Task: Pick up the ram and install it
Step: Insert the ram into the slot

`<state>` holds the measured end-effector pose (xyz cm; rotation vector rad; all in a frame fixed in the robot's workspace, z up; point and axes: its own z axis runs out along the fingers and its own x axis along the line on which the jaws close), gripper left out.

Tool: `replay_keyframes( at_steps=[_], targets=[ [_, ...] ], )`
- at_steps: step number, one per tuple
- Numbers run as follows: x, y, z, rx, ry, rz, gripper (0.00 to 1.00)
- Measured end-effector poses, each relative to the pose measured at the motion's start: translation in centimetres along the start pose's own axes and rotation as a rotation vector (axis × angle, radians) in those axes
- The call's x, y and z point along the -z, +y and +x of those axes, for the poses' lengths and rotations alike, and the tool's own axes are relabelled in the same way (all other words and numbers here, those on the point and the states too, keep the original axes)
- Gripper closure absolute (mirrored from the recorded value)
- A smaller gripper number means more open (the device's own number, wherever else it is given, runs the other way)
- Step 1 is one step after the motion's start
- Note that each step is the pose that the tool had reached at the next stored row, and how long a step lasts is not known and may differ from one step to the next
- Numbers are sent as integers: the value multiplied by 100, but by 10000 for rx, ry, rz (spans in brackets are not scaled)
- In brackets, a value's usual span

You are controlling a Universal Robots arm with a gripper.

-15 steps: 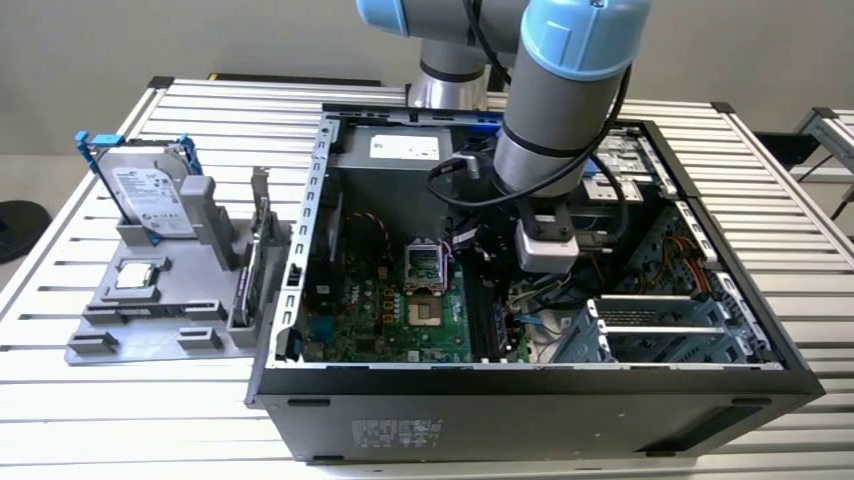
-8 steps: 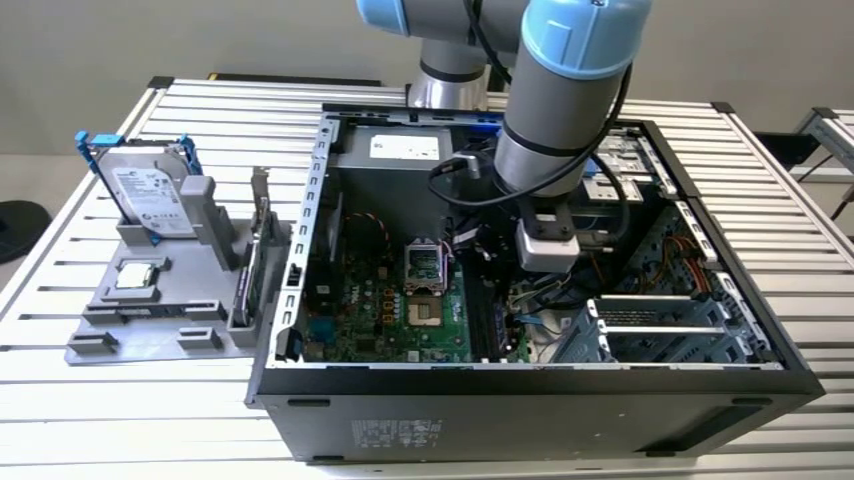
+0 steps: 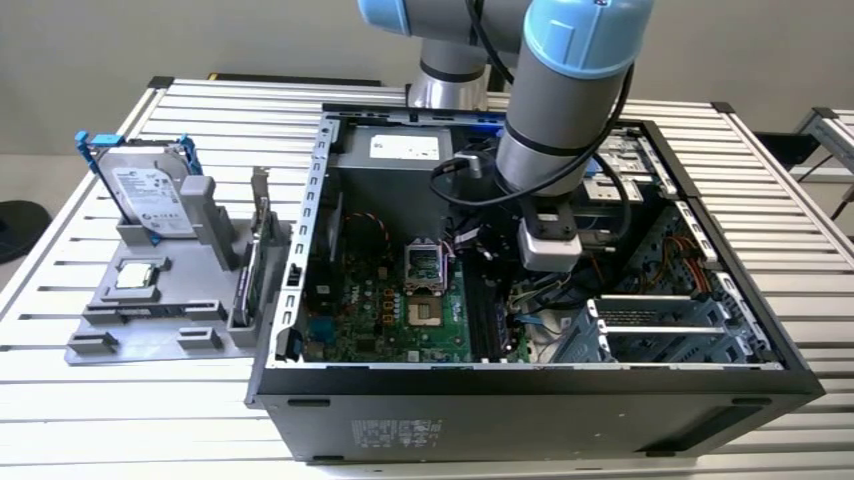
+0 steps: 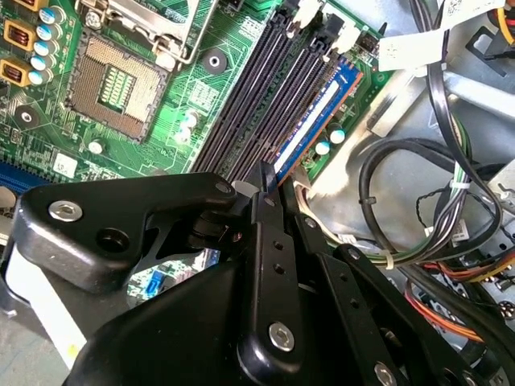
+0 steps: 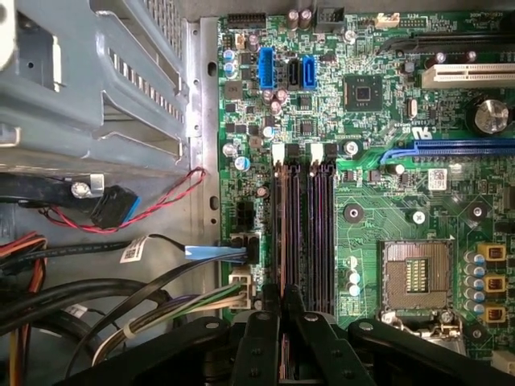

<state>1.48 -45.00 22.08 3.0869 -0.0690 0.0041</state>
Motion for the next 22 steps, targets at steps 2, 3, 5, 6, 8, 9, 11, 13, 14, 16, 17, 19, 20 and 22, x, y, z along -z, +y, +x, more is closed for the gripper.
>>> replay_keyframes(
  at_steps=[2, 3, 5, 6, 8, 9, 11, 13, 14, 16, 17, 19, 20, 22],
  targets=[
    [-1, -3, 1, 0, 0, 4, 100],
    [-1, -2, 1, 0, 0, 3, 100],
    [-3, -3, 1, 0, 0, 4, 100],
    [-4, -2, 0, -1, 1, 5, 100],
    [-3, 2, 1, 0, 0, 3, 100],
    [-4, 6, 1, 0, 0, 3, 100],
    [-4, 15, 2, 1, 1, 4, 100],
    [-5, 22, 2, 0, 1, 5, 100],
    [-6, 24, 2, -1, 1, 5, 100],
    [-10, 25, 2, 0, 1, 3, 100],
    [-11, 25, 2, 0, 0, 4, 100],
    [-11, 25, 1, 1, 0, 4, 100],
    [-13, 25, 0, 0, 1, 5, 100],
    [-15, 25, -5, 5, 1, 3, 100]
  ],
)
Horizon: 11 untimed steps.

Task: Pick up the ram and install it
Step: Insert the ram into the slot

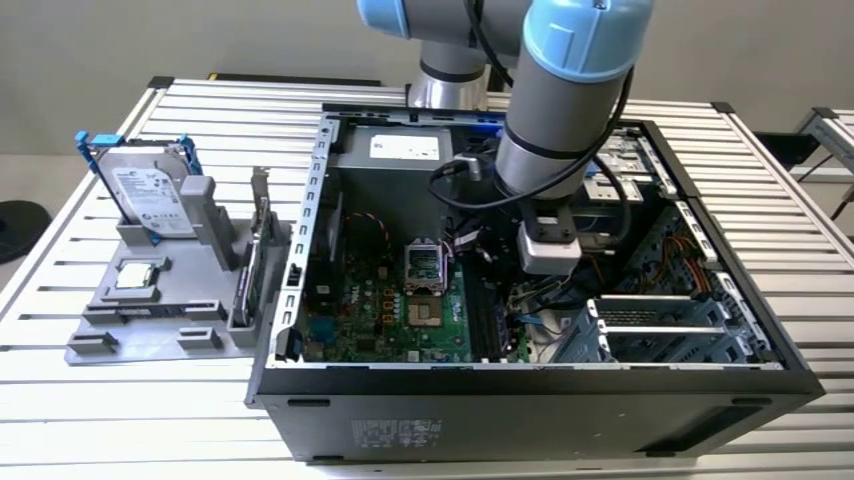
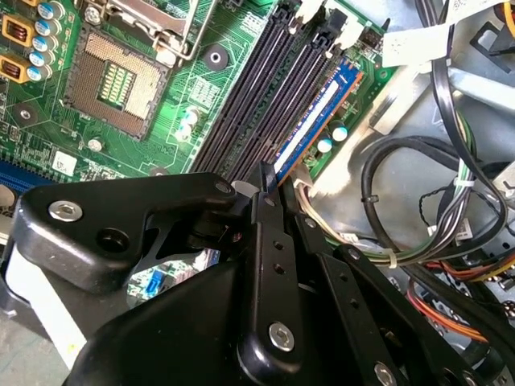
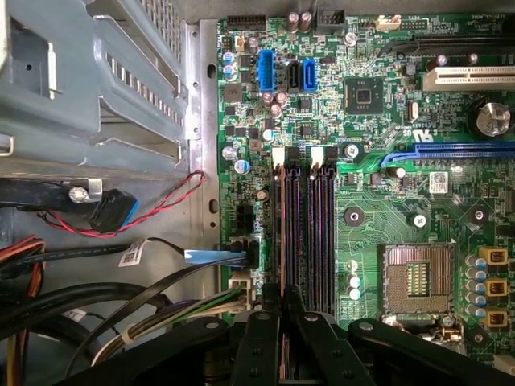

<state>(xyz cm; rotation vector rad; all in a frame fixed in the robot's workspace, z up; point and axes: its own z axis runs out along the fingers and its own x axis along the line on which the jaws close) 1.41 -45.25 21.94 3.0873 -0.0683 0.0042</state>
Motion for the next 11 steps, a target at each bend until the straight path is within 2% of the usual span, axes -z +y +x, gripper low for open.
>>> replay_keyframes(
  at_steps=[11],
  targets=[
    [-19, -1, -12, 139, 8, 2, 100]
  ],
)
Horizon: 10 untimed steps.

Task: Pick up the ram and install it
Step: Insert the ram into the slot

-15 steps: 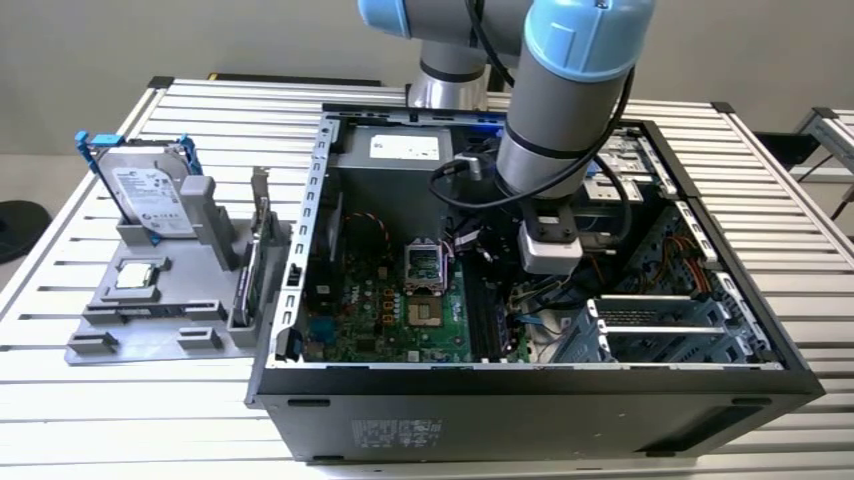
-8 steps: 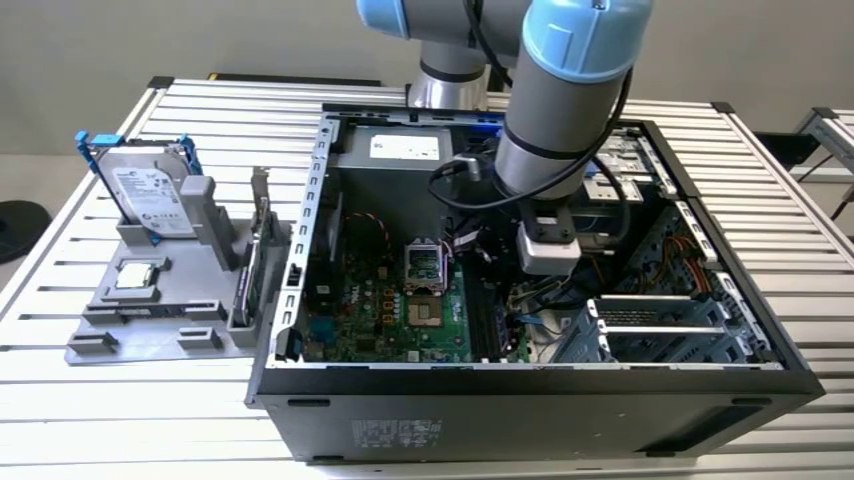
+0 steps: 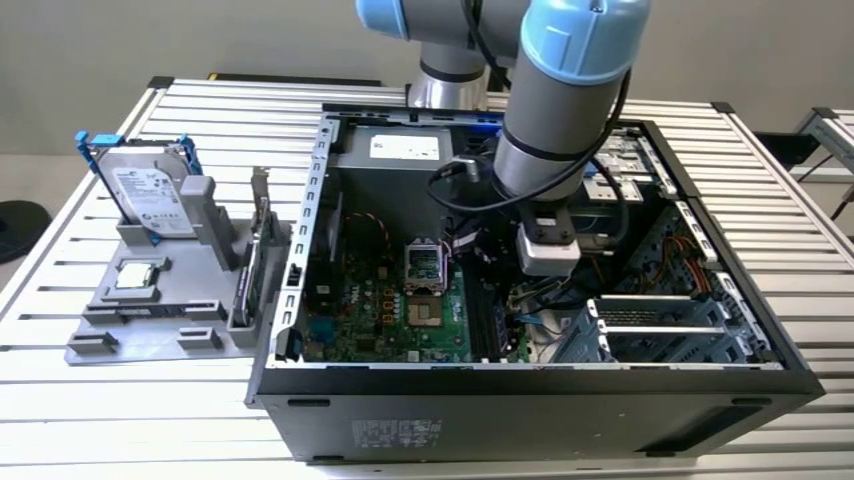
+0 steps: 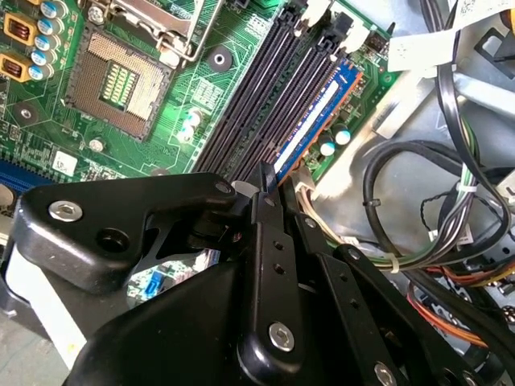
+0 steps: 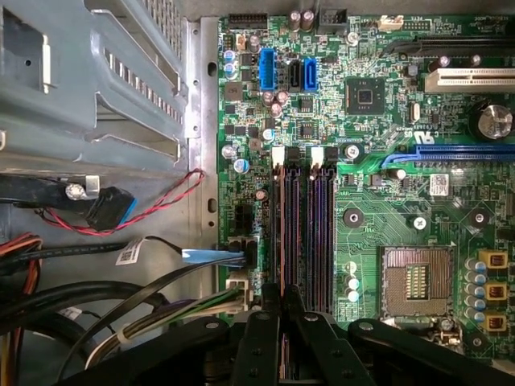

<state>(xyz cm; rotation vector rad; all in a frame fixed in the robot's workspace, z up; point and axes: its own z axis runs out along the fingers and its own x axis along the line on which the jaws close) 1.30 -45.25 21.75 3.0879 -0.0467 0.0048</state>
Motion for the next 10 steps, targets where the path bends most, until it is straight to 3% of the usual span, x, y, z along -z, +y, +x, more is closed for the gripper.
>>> replay_keyframes(
  at_steps=[10],
  targets=[
    [-40, -2, -1, 1, 0, 1, 100]
  ],
)
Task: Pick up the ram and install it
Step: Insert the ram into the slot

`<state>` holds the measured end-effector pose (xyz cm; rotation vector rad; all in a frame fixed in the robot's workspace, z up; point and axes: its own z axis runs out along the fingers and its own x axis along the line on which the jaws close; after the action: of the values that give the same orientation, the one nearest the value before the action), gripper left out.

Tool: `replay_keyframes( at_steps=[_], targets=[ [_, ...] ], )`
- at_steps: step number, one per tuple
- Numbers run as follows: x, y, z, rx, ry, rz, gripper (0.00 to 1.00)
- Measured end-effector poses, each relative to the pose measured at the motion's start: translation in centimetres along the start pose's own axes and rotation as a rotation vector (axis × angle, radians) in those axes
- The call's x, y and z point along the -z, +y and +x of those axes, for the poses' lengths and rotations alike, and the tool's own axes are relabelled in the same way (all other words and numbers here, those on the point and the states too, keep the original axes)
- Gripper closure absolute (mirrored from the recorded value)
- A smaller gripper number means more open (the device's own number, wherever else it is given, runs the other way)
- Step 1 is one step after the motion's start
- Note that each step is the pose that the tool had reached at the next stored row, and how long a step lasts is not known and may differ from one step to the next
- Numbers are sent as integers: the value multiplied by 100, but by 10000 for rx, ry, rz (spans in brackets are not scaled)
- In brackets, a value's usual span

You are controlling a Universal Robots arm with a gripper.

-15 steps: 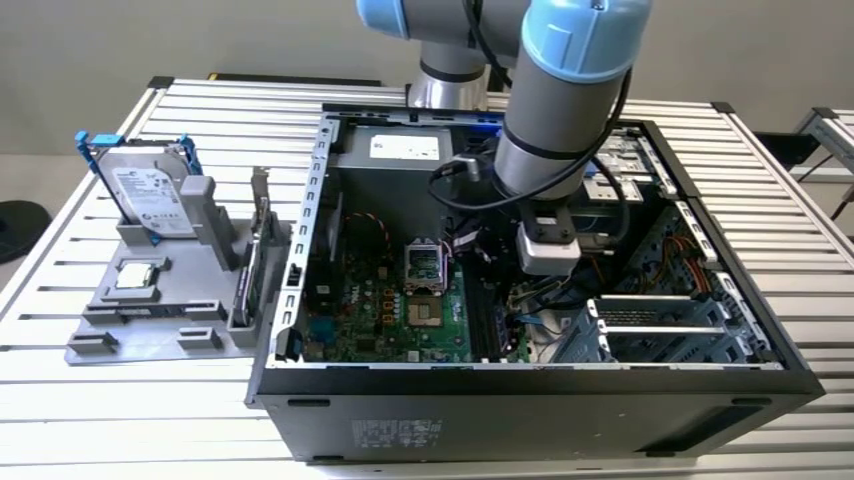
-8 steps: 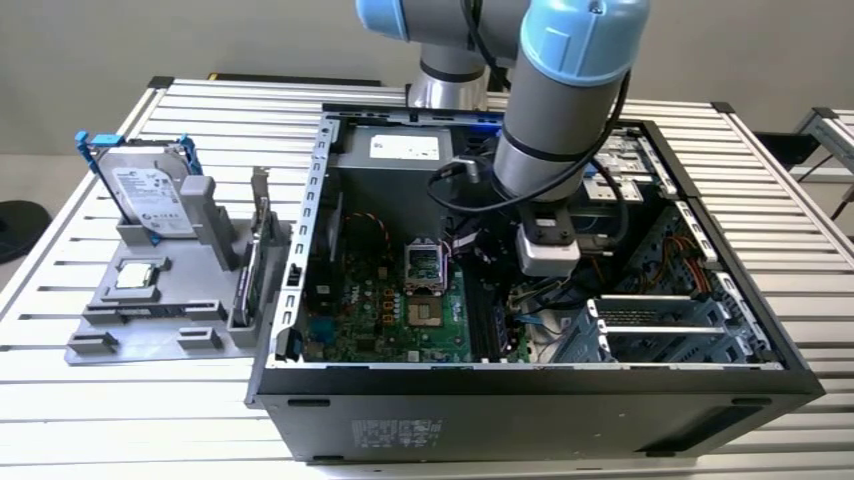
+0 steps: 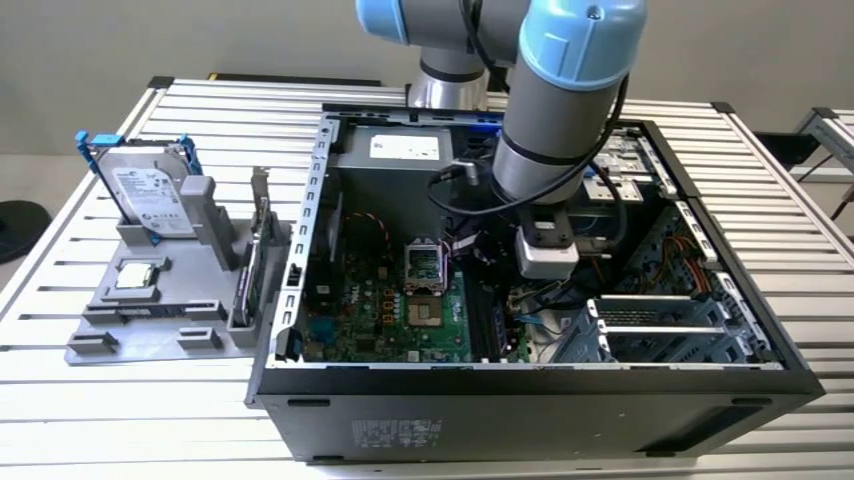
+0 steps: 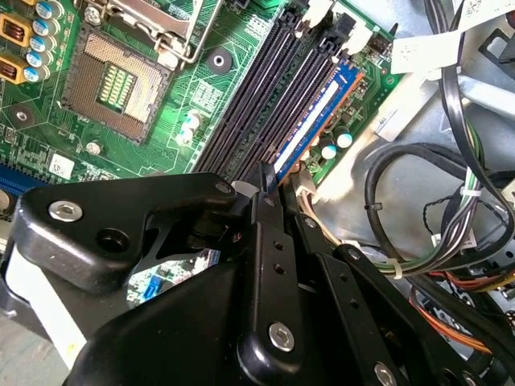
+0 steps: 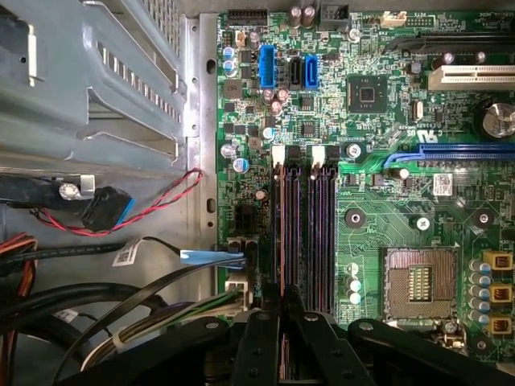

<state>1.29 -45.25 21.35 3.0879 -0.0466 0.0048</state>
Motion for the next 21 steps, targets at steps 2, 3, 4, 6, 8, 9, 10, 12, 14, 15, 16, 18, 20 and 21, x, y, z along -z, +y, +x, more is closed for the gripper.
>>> replay_keyframes(
  at_steps=[2, 3, 4, 6, 8, 9, 10, 12, 14, 15, 16, 18, 20, 21],
  targets=[
    [-6, 0, 0, -1, 0, -1, 100],
    [-10, 0, 0, 0, 0, -1, 100],
    [-13, -1, 0, 0, 0, -1, 100],
    [-20, -1, 0, 0, 0, -2, 100],
    [-26, -1, -1, 0, -1, -2, 100],
    [-30, -1, 0, 0, 0, -2, 100],
    [-34, -2, 0, 0, 0, -2, 100],
    [-42, -2, 0, 1, 0, -1, 100],
    [-50, -3, -1, 1, -1, 0, 100],
    [-51, -3, 0, 1, -1, -2, 100],
    [-52, -3, -1, 1, -3, -3, 100],
    [-55, -3, 0, 2, -14, -2, 100],
    [-59, -3, 0, 2, -19, -1, 100],
    [-60, -3, -1, 2, -20, -4, 100]
  ],
)
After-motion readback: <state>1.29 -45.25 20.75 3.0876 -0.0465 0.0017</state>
